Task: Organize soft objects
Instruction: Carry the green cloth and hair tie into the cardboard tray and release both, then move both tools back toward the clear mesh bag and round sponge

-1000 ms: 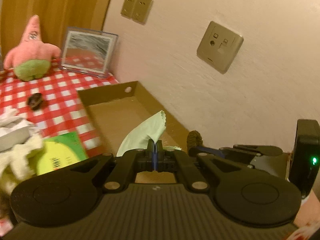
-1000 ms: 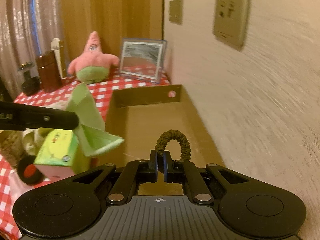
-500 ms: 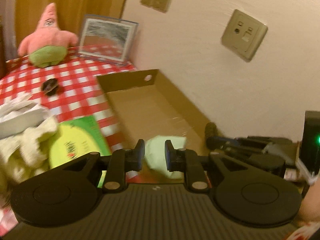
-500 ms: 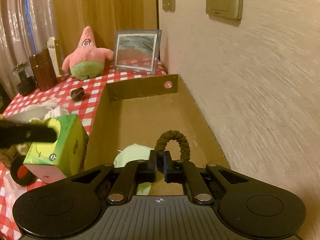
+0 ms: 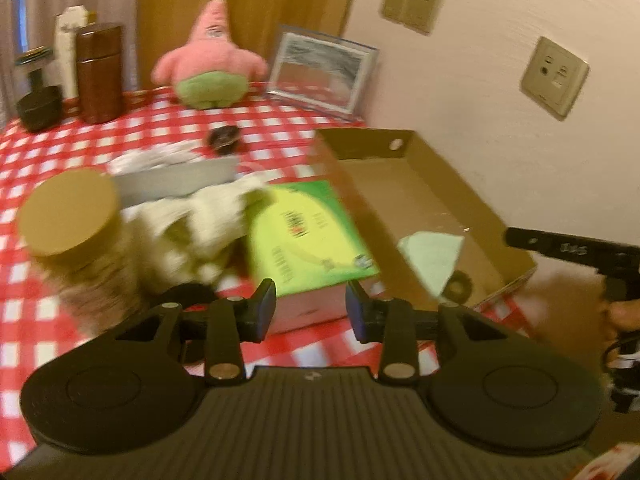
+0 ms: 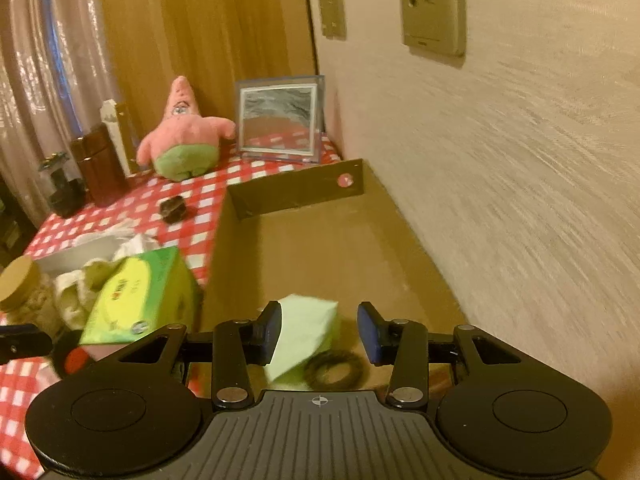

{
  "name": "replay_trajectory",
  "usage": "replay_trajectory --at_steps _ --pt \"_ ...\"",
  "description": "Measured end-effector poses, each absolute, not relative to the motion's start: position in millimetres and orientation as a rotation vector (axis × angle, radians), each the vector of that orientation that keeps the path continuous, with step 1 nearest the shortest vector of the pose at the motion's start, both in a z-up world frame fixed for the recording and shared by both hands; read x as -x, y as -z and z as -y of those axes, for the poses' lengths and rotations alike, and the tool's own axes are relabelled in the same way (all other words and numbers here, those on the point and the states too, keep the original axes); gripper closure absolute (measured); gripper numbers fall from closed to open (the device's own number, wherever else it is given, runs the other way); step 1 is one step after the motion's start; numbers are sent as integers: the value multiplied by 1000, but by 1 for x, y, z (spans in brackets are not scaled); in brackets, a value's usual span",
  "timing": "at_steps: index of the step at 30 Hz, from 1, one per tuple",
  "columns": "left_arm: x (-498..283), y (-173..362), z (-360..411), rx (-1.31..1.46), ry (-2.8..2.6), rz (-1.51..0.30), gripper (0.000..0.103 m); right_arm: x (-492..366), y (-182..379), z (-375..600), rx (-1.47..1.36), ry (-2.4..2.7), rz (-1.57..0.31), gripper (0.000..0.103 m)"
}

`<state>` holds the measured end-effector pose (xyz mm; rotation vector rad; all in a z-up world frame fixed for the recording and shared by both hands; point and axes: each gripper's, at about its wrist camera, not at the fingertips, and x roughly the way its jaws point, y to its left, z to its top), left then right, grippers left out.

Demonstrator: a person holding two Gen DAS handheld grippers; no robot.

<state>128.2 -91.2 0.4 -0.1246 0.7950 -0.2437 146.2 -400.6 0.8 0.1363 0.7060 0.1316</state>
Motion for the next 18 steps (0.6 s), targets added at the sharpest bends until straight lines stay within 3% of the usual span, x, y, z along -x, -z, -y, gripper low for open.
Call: replay_trajectory --at_steps 18 --pt "-53 2 1 130 -17 -811 52 -83 -24 288 -94 -397 -729 50"
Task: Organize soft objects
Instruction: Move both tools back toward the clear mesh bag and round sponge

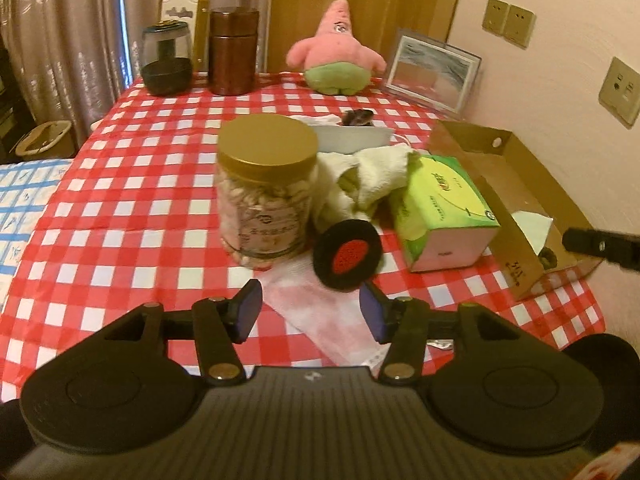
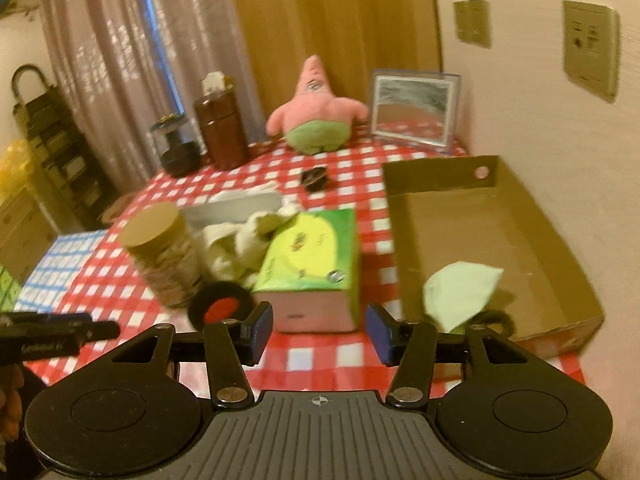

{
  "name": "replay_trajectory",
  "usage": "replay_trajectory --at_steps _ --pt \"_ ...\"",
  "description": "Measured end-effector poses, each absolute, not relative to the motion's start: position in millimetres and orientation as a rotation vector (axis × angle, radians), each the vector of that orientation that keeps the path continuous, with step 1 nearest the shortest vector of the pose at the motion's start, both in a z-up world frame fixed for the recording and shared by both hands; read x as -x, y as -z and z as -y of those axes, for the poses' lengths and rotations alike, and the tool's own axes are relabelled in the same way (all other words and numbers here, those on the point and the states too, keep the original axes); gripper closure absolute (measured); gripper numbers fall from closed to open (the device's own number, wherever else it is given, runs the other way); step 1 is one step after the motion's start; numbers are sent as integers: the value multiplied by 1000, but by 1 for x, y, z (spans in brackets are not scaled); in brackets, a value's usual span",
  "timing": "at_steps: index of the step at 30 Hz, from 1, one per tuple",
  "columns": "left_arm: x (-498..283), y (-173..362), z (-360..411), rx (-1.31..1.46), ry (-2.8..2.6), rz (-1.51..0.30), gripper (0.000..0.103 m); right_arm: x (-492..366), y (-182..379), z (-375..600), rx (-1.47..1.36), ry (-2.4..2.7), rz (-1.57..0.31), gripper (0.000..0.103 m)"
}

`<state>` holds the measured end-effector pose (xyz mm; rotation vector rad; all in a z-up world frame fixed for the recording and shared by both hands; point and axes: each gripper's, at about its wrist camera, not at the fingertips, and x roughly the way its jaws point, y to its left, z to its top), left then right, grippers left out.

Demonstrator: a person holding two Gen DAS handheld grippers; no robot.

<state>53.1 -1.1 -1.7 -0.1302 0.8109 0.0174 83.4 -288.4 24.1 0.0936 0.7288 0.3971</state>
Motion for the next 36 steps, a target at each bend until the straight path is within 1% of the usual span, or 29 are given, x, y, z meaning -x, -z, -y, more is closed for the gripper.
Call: replay_trajectory --at_steps 6,10,14,18,27,36 --pt "-48 2 -8 145 -22 -812 49 -71 -16 265 -56 -438 -761 43" --pt "-49 7 -12 163 -18 -821 48 -69 -12 253 -43 -444 -773 41" --pt "-50 13 -18 170 -4 -836 43 -72 -5 245 -36 -436 -778 40" --pt "-53 21 -24 180 1 -857 40 -71 5 234 -33 -435 -797 39" --pt "-66 39 -43 205 3 -886 39 -80 31 203 10 -466 -861 38" --pt "-82 58 -44 234 34 -931 39 -92 47 192 31 -457 -892 38"
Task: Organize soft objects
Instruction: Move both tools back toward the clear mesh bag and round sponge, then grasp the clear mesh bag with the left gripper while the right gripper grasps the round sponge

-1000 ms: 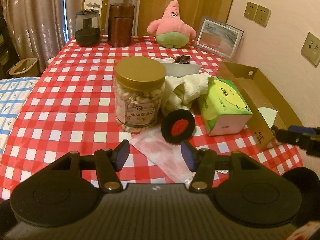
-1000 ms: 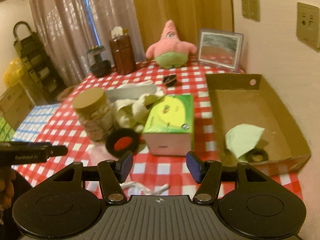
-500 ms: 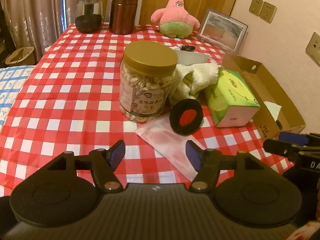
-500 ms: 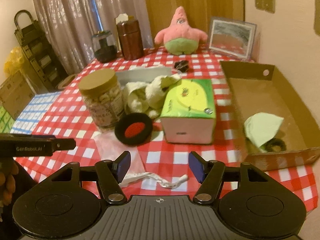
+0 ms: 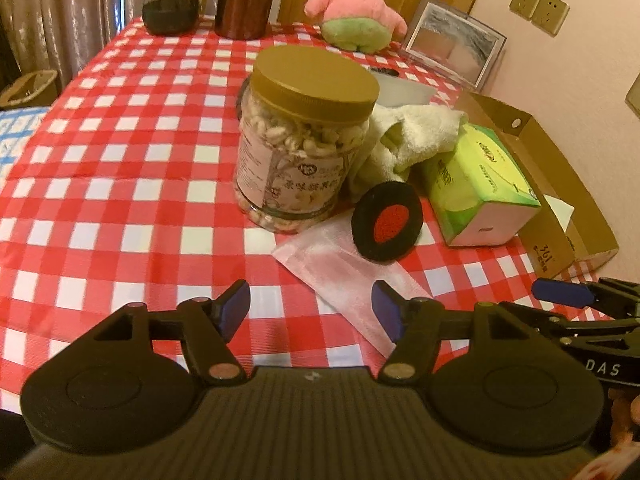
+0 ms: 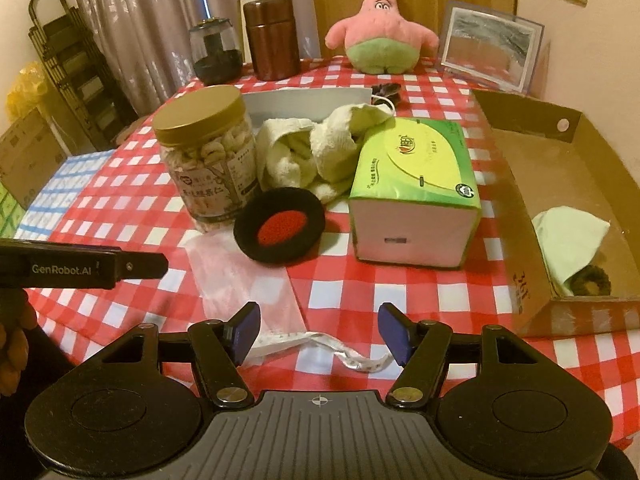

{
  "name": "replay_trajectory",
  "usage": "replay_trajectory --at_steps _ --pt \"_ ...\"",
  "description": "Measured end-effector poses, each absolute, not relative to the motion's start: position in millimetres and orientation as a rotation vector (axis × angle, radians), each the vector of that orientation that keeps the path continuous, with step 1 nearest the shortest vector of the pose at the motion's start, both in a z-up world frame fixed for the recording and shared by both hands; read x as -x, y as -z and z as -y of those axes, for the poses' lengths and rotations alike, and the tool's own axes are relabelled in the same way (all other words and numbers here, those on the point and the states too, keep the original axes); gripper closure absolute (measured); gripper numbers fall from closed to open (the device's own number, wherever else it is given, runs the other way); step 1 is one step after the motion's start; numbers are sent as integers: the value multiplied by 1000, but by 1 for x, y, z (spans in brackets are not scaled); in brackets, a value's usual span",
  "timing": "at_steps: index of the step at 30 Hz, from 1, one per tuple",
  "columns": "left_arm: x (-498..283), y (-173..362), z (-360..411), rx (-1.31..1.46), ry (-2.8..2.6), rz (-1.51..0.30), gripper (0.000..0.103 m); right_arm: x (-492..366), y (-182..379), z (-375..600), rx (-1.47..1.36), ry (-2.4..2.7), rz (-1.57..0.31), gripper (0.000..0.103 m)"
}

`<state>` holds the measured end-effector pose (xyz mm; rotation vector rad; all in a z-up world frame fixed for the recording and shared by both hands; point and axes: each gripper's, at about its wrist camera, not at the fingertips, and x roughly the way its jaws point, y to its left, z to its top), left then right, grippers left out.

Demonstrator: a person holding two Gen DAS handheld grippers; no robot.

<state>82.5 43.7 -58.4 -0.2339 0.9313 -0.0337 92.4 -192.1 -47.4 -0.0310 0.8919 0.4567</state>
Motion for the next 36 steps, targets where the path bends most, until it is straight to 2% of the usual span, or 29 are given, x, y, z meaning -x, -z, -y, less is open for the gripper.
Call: replay_trajectory --at_steps 4,8,19,22,23,24,25,27,29,36 --pt "-90 71 -39 291 49 -964 39 -96 51 196 39 -435 -892 38" --pt "-98 85 -30 365 53 -999 33 -99 54 205 32 -416 -896 38" --pt "-118 110 -2 418 58 -1026 36 -112 57 223 -52 -365 -919 38" --pt "-123 111 4 397 49 -1022 50 -115 58 223 -56 -359 -921 38" --pt "-124 111 6 378 45 -1023 64 -115 58 223 -54 -359 -922 38" --pt "-124 111 5 359 42 -1027 74 -116 58 222 -51 -361 -922 38" --pt "-124 111 4 340 39 -1031 78 -116 59 221 -47 -365 -922 38" --pt "-122 111 -1 331 47 -1037 97 -116 59 218 -37 -373 -923 38" --pt "-120 108 -8 323 58 -1039 102 -115 59 215 -28 -382 -920 38" --pt "-107 80 -42 199 17 -1021 103 -117 58 191 12 -477 -894 38"
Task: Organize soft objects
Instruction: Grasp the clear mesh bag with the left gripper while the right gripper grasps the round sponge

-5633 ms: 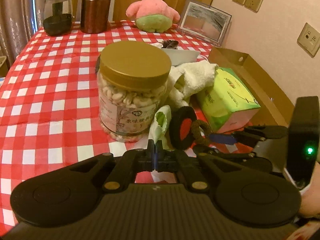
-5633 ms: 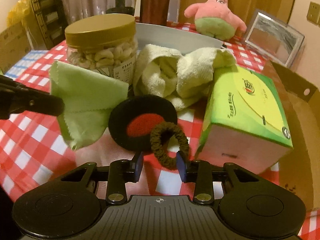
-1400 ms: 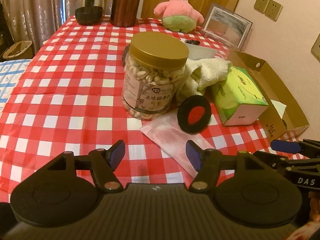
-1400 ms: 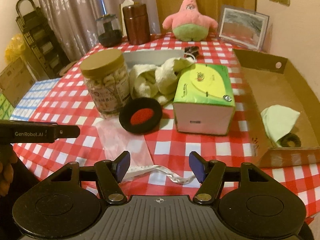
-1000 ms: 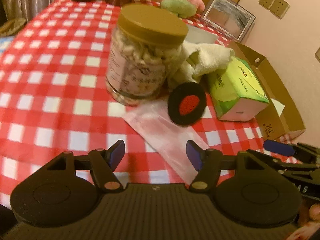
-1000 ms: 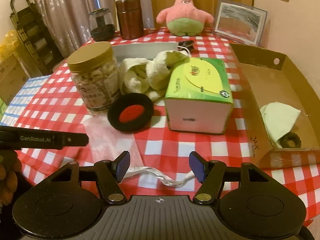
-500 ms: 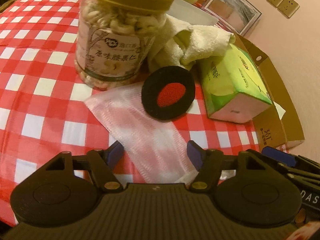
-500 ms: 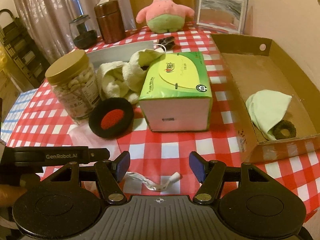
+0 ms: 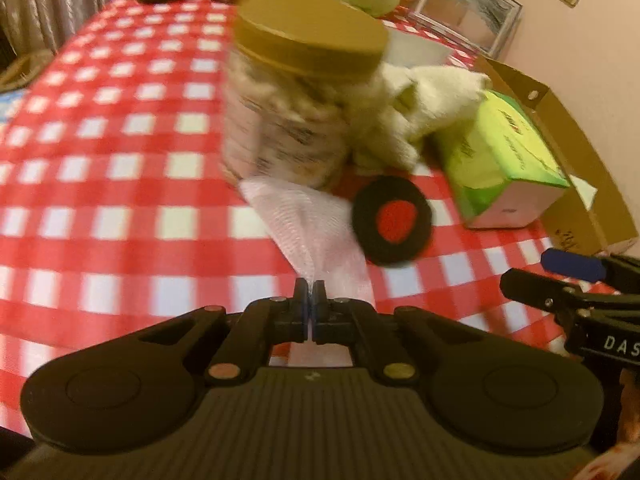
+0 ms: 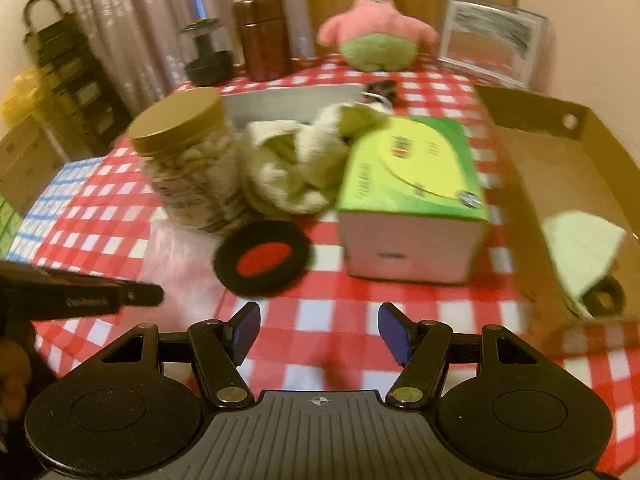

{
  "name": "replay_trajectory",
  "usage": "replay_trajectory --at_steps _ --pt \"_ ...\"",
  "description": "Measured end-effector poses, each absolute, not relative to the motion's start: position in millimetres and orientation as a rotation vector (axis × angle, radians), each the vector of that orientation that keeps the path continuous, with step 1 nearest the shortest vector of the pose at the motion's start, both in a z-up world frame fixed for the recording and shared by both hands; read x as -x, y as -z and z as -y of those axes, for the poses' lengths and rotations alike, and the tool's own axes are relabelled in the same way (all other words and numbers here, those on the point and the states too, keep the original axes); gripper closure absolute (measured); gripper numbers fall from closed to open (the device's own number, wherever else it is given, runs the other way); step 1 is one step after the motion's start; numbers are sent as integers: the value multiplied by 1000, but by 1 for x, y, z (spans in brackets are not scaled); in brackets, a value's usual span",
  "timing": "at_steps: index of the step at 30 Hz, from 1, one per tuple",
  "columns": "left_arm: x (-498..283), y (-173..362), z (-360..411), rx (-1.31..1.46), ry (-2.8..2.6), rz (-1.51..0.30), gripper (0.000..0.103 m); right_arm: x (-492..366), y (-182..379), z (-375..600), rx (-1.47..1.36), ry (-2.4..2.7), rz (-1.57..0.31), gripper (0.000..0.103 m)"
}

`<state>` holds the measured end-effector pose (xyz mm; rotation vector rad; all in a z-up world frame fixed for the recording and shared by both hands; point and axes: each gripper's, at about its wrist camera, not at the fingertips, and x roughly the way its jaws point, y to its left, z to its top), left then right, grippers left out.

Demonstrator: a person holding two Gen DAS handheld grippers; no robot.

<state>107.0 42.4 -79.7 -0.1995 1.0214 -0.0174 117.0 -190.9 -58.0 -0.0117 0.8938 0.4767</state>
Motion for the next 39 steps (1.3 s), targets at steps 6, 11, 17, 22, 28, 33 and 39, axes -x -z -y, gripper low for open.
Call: replay_trajectory --at_steps 6,11,17,22,28,33,39 --pt "-104 65 -69 191 -18 -1002 103 -126 63 156 66 -560 -863 38" --pt "-103 60 -78 218 -11 -987 103 -133 77 128 149 -613 -847 38" --pt "-103 59 -85 258 3 -982 103 -142 95 99 257 -666 -830 38" --pt "-103 58 -90 294 15 -982 103 -142 113 79 396 -681 -797 53" --pt "-103 58 -90 302 27 -984 103 -137 125 69 516 -679 -766 78" --pt "-101 56 -88 316 34 -985 103 -131 119 70 518 -679 -742 89" --pt "-90 49 -82 332 52 -981 103 -119 98 83 451 -672 -736 90"
